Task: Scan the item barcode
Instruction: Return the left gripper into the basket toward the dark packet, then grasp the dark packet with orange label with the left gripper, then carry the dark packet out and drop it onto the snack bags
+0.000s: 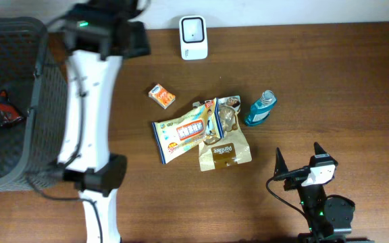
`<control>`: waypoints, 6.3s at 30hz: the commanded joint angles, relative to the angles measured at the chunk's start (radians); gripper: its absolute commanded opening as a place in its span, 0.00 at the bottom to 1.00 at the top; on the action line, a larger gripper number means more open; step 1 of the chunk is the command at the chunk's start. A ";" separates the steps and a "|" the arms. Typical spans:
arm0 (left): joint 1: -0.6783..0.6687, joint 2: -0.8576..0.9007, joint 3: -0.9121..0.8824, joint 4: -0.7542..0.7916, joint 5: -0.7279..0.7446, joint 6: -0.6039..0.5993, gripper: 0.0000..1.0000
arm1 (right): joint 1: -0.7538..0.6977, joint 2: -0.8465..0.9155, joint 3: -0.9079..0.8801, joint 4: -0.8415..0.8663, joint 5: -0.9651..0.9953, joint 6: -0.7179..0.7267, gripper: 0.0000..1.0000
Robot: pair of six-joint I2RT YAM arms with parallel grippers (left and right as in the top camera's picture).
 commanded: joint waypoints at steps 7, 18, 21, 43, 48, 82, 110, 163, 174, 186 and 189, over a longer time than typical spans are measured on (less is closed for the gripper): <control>0.236 -0.133 0.019 -0.002 0.074 0.090 0.99 | 0.001 -0.006 -0.009 -0.002 0.006 0.000 0.98; 0.525 -0.151 -0.041 -0.002 0.164 0.088 0.99 | 0.001 -0.006 -0.009 -0.002 0.006 0.000 0.98; 0.616 -0.161 -0.041 -0.002 0.237 0.107 0.99 | 0.001 -0.006 -0.009 -0.002 0.006 0.000 0.98; 0.784 -0.153 -0.744 0.601 0.018 0.114 0.99 | 0.001 -0.006 -0.009 -0.002 0.006 0.000 0.98; 0.784 -0.153 -0.853 0.799 0.019 0.114 1.00 | 0.001 -0.006 -0.009 -0.002 0.006 0.000 0.98; 0.784 -0.151 -1.331 1.393 -0.138 0.154 0.70 | 0.001 -0.006 -0.009 -0.002 0.006 0.000 0.98; 0.810 0.001 -1.331 1.494 -0.071 0.145 0.74 | 0.001 -0.006 -0.009 -0.002 0.006 0.000 0.98; 0.748 -0.784 -1.331 1.324 0.905 0.045 0.27 | 0.001 -0.006 -0.009 -0.002 0.006 0.000 0.98; 0.339 -0.814 -1.331 1.049 0.877 0.047 0.22 | 0.001 -0.006 -0.009 -0.002 0.006 0.000 0.98; -0.031 -0.563 -1.331 0.912 0.533 0.047 0.37 | 0.001 -0.006 -0.009 -0.002 0.006 0.000 0.98; -0.029 -0.570 -1.328 0.914 0.504 0.061 0.42 | 0.001 -0.006 -0.009 -0.002 0.006 0.000 0.98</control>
